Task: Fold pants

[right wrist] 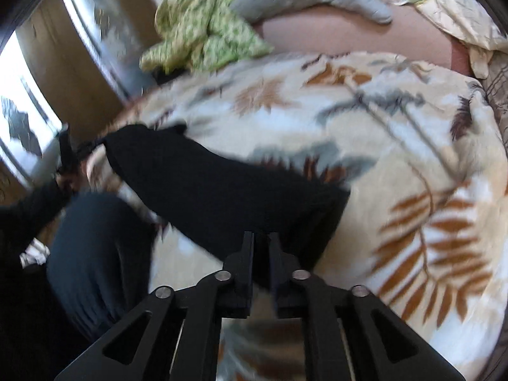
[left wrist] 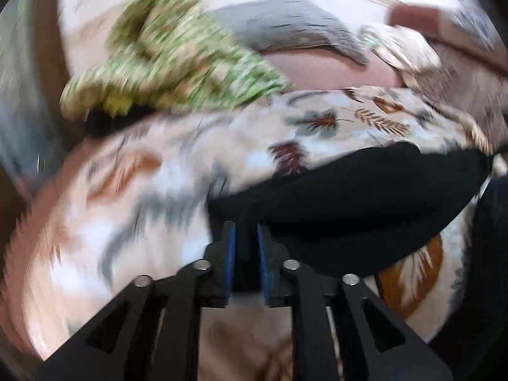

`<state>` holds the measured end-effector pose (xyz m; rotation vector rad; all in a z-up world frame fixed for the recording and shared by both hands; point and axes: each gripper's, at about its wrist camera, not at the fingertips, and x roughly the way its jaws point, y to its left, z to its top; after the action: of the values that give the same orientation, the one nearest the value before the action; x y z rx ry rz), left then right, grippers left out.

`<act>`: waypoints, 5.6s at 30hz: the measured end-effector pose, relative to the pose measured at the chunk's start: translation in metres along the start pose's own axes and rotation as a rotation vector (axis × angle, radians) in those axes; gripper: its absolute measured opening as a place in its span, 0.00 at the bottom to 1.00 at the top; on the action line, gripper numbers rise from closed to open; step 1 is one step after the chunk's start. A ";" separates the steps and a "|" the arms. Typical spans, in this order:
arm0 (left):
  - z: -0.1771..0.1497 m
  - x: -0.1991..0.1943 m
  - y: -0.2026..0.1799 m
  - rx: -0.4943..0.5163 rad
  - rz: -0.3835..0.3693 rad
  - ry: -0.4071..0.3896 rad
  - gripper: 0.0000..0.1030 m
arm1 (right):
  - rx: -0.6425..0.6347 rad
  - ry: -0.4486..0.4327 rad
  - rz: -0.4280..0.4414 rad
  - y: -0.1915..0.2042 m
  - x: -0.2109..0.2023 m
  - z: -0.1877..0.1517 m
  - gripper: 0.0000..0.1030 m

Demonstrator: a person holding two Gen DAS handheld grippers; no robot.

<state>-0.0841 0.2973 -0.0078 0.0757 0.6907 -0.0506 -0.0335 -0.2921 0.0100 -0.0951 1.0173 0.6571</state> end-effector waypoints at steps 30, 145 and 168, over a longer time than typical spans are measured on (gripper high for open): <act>-0.022 0.029 0.027 -1.042 -0.279 0.263 0.05 | 0.041 -0.186 -0.060 0.014 -0.029 0.012 0.42; 0.018 0.068 -0.164 -0.216 -0.080 -0.023 0.87 | 0.918 -0.320 0.099 -0.014 0.007 -0.071 0.58; 0.015 0.069 -0.168 -0.190 -0.092 -0.027 0.94 | 0.927 -0.342 -0.096 -0.024 0.012 -0.067 0.16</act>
<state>-0.0330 0.1269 -0.0491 -0.1392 0.6688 -0.0734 -0.0673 -0.3310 -0.0411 0.7508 0.8912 0.0602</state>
